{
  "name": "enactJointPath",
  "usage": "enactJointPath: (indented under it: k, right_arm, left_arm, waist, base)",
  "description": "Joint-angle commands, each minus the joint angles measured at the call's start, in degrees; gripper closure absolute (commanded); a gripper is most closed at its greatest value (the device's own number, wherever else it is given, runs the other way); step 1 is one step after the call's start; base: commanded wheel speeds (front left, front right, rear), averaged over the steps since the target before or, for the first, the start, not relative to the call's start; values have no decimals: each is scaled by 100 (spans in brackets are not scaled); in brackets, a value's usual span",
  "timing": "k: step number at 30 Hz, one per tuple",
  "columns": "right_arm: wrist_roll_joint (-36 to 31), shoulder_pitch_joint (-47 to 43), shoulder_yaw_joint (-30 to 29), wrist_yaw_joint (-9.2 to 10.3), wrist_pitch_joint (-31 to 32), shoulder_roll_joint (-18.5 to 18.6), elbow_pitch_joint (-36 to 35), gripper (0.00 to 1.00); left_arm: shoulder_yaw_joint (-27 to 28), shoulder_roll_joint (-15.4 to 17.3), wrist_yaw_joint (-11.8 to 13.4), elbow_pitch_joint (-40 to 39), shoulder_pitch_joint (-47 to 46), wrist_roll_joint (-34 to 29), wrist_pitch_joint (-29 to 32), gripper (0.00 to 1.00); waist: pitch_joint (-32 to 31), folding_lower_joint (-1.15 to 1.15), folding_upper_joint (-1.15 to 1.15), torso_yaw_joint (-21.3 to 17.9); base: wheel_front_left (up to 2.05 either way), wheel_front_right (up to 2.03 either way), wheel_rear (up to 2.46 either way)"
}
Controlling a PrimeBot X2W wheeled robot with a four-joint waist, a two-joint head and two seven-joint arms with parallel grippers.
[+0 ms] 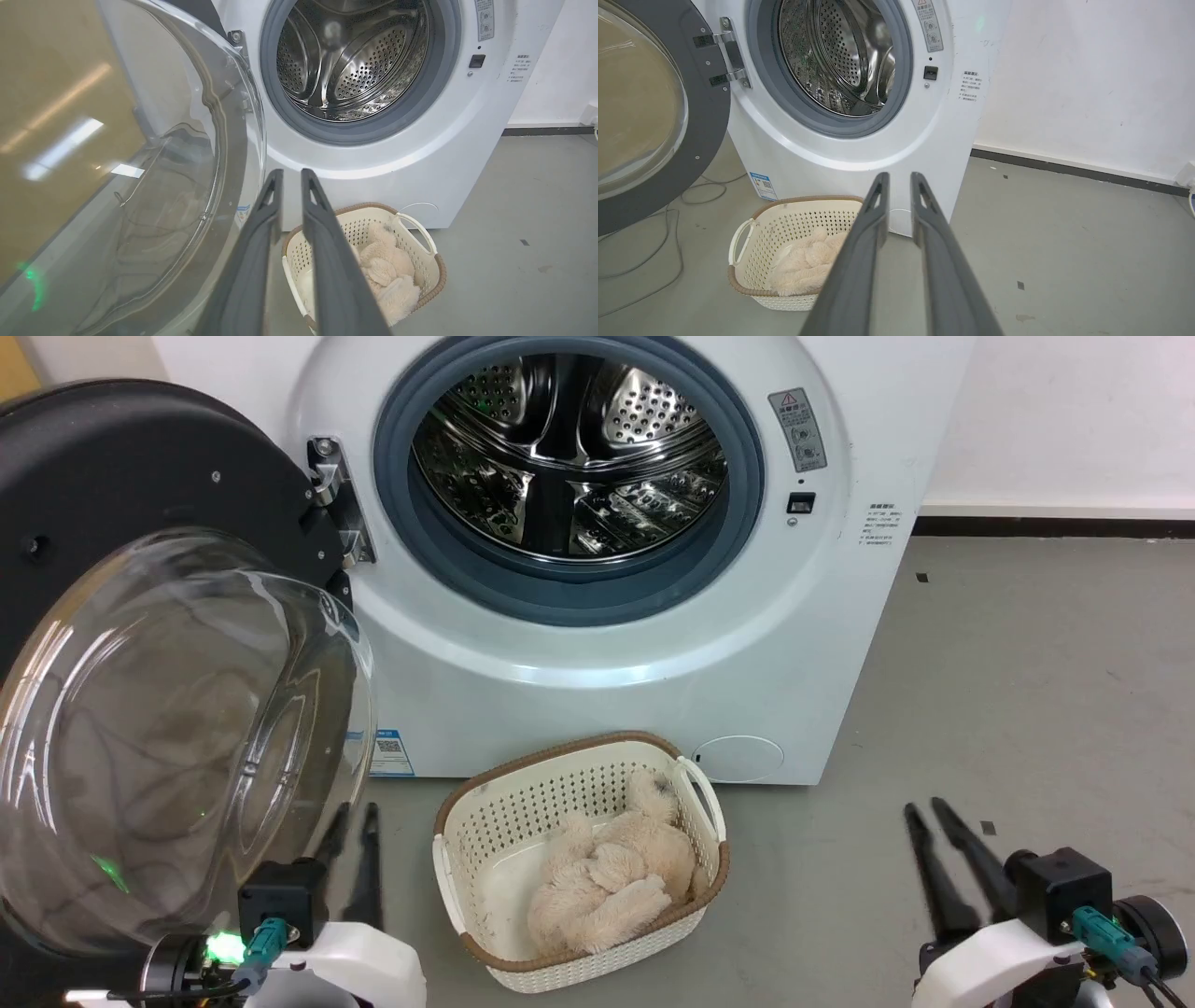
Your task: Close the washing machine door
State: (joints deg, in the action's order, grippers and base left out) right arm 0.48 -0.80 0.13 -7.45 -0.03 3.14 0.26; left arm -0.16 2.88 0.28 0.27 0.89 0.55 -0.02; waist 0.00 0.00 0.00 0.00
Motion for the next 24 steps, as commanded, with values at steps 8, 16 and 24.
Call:
enactJointPath:
  k: [8,16,24]
  right_arm:
    - [54,0,27,0,-63,-1,23,0]
    - [127,7,71,0,-159,-3,39,0]
    - [209,12,121,-1,-254,-4,53,0]
  left_arm:
    - [-6,0,5,14,11,19,-63,0]
    - [3,0,7,19,28,39,-159,0]
    - [15,0,9,20,45,52,-255,0]
  waist:
    - [3,0,0,4]
    - [9,0,0,52]
    - [14,0,0,173]
  base:
    - [0,0,0]
    - [0,0,0]
    - [0,0,0]
